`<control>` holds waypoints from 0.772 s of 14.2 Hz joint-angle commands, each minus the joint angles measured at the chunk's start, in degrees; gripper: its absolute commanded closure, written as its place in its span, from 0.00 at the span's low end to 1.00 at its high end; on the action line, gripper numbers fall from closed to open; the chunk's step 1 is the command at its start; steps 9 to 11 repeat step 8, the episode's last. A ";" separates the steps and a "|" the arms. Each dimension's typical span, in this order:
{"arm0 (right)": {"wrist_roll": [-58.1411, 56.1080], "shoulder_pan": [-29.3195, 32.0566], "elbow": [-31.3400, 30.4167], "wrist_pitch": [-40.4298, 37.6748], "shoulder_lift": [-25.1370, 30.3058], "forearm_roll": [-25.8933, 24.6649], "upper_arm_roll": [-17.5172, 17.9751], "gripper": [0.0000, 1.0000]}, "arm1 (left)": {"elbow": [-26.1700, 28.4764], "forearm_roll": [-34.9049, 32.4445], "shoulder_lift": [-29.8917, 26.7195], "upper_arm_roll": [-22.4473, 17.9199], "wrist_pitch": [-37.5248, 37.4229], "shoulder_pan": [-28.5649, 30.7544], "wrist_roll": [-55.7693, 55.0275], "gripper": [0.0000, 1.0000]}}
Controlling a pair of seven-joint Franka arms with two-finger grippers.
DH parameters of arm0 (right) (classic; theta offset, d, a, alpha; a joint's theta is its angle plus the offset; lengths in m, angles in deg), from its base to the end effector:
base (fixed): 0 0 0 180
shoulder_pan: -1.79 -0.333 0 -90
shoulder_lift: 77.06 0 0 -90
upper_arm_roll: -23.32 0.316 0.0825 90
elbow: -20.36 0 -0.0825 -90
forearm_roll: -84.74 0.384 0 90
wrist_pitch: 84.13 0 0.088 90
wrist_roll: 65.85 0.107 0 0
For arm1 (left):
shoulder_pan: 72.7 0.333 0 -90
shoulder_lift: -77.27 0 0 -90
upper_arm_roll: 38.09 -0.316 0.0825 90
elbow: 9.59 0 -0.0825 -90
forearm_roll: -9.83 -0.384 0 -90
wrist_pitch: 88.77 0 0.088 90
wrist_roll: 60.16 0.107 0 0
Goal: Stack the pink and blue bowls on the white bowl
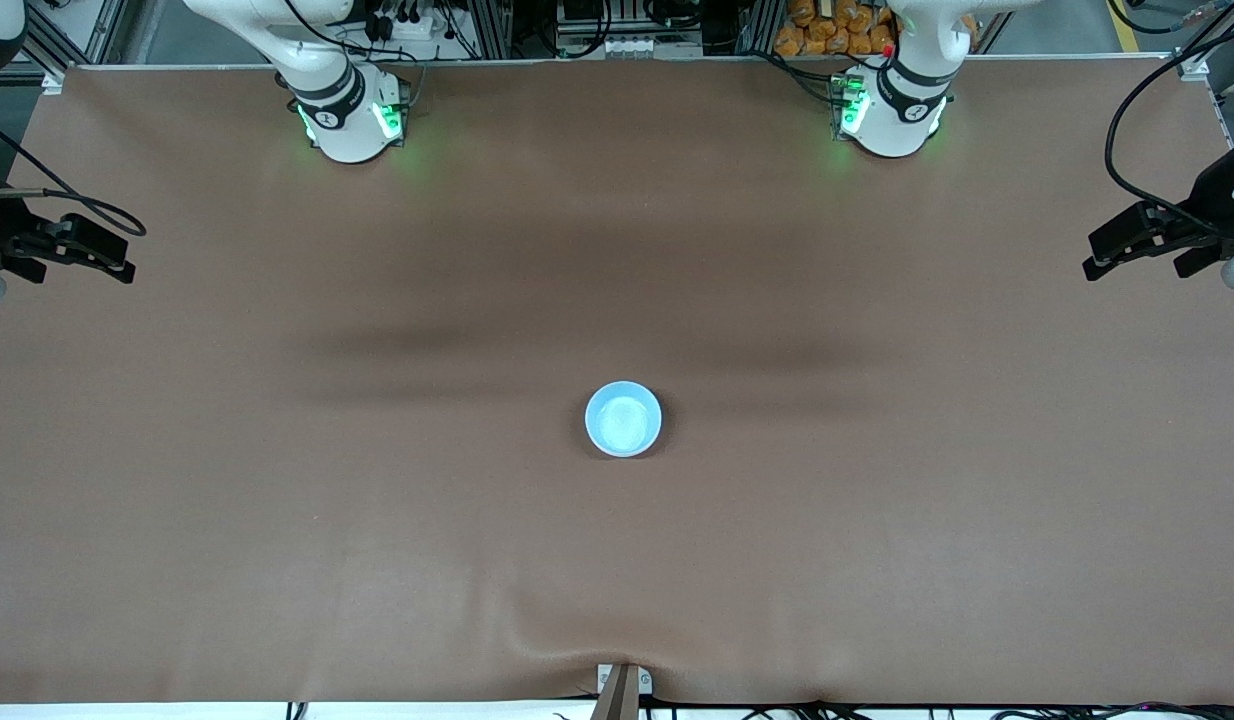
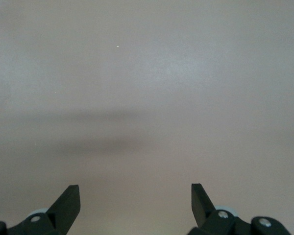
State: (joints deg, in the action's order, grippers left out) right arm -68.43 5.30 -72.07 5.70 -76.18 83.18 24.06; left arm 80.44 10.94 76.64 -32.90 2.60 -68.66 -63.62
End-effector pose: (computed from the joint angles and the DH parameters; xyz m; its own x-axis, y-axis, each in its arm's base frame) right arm 0.5477 -0.0294 0.6128 0.9995 -0.0034 -0.0312 -0.0026 -0.9997 0.0260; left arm 0.5536 -0.0134 0.6325 0.9986 0.0407 0.0332 0.0401 -0.9990 0.0204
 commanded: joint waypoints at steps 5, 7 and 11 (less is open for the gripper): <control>6.80 0.18 0.15 -2.11 1.40 0.15 0.58 0.00 | -1.00 0.64 0.28 0.79 -1.72 1.06 1.17 0.00; 6.80 0.18 0.15 -2.11 1.40 0.15 0.58 0.00 | -1.00 0.64 0.36 0.79 -1.72 1.15 1.35 0.00; 6.80 0.27 0.15 -2.11 1.40 0.15 0.58 0.00 | -1.00 0.64 0.36 0.79 -1.72 1.15 1.35 0.00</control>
